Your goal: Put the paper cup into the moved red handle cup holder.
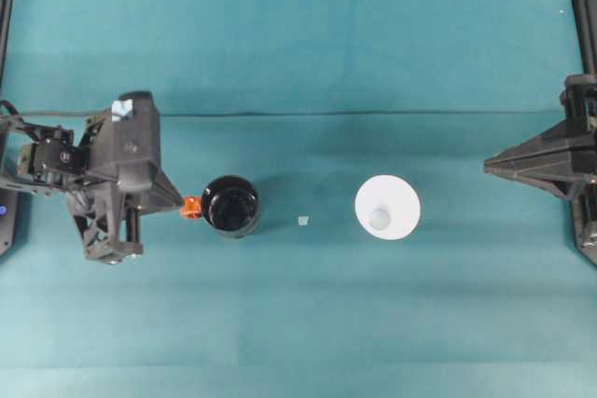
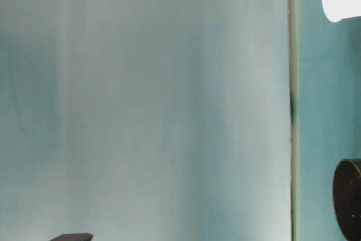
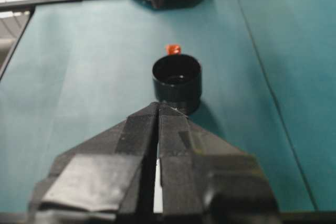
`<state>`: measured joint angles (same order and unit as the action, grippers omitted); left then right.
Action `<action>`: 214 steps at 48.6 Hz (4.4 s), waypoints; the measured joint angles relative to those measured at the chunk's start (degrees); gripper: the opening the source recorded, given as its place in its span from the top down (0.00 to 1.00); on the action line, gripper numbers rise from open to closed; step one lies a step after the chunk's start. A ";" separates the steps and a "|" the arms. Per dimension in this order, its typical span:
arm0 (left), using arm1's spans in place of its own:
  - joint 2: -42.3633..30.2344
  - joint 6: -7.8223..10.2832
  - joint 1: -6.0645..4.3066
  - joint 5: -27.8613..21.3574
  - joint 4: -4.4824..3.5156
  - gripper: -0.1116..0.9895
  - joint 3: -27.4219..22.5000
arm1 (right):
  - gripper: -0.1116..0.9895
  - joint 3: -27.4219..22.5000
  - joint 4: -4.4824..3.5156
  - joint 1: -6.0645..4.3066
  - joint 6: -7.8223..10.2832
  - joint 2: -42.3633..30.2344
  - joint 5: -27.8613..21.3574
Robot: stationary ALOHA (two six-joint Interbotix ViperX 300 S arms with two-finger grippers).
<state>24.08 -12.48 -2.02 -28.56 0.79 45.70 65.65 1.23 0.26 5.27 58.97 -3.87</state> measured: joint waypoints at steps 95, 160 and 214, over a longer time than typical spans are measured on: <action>-19.69 5.36 2.64 3.08 0.26 0.08 -1.14 | 0.99 0.00 -0.09 -0.35 0.18 0.09 0.00; -17.40 7.47 -0.70 -2.72 0.35 0.65 -6.15 | 0.99 0.00 0.09 -0.35 0.26 0.09 -0.09; -34.01 16.96 2.81 -5.36 0.53 0.65 -24.08 | 0.99 0.00 0.09 -0.35 1.14 0.09 -0.53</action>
<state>-9.93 4.48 0.79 -33.93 1.32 21.62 65.65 1.32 -0.09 6.42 59.06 -4.39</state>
